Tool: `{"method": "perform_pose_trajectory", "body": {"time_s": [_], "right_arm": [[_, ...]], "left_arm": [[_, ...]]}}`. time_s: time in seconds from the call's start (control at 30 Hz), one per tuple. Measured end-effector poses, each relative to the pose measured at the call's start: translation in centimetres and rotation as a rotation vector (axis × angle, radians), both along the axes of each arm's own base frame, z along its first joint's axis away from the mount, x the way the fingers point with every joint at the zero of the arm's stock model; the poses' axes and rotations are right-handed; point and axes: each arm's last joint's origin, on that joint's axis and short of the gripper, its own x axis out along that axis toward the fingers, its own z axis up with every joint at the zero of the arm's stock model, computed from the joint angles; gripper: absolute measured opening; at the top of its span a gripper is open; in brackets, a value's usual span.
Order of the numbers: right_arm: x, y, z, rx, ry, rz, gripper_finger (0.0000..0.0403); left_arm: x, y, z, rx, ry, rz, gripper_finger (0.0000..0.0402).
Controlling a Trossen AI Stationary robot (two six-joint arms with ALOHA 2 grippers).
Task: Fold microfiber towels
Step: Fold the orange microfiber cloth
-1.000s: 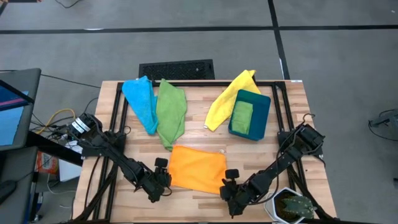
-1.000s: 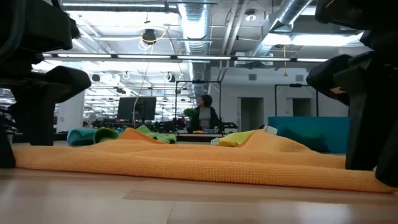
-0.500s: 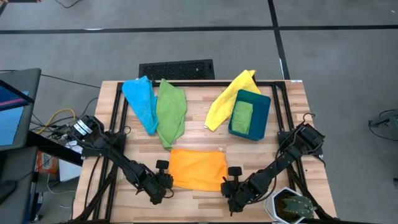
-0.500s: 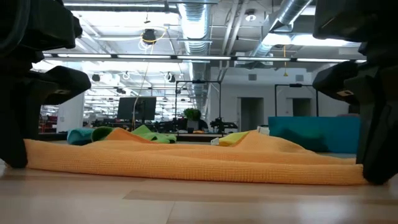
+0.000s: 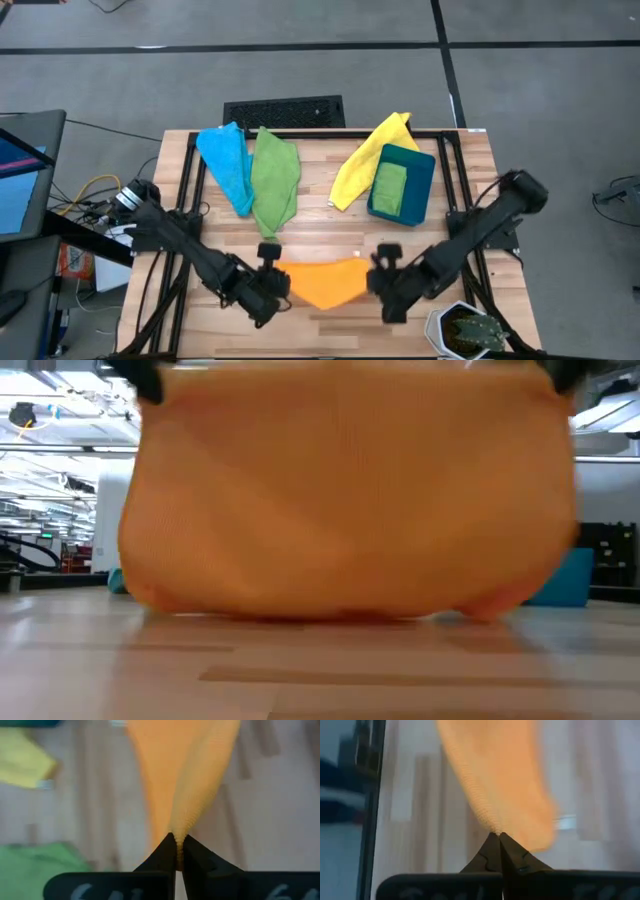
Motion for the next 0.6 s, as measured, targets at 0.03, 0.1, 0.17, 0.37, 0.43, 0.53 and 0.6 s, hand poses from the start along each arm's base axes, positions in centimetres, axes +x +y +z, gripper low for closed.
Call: {"method": "perform_pose_trajectory", "body": {"time_s": [0.03,0.1,0.17,0.37,0.43,0.53,0.6], "right_arm": [[-0.4,-0.7,0.8,-0.009,-0.014,-0.025,0.0005],[-1.4,-2.5,2.1,-0.059,-0.015,-0.084,0.0004],[-2.1,-4.3,3.4,-0.099,-0.044,-0.158,0.0003],[-3.6,-9.0,5.3,-0.239,-0.059,-0.332,0.0005],[-3.3,-10.1,5.7,-0.253,-0.077,-0.363,0.0005],[-2.7,-10.8,5.3,-0.28,-0.059,-0.379,0.0005],[-2.2,-10.6,4.9,-0.279,-0.051,-0.379,0.0005]], "left_arm": [[0.0,0.5,0.8,0.016,-0.011,0.014,0.0002],[0.2,1.8,2.1,0.033,-0.053,0.037,0.0002],[0.2,3.6,2.9,0.065,-0.055,0.06,0.0002],[1.2,9.4,4.3,0.154,-0.055,0.182,0.0002],[1.7,10.9,4.1,0.178,-0.036,0.206,0.0002],[2.2,12.6,4.0,0.191,-0.034,0.234,0.0002],[2.4,13.2,3.7,0.16,-0.028,0.261,0.0002]]}}
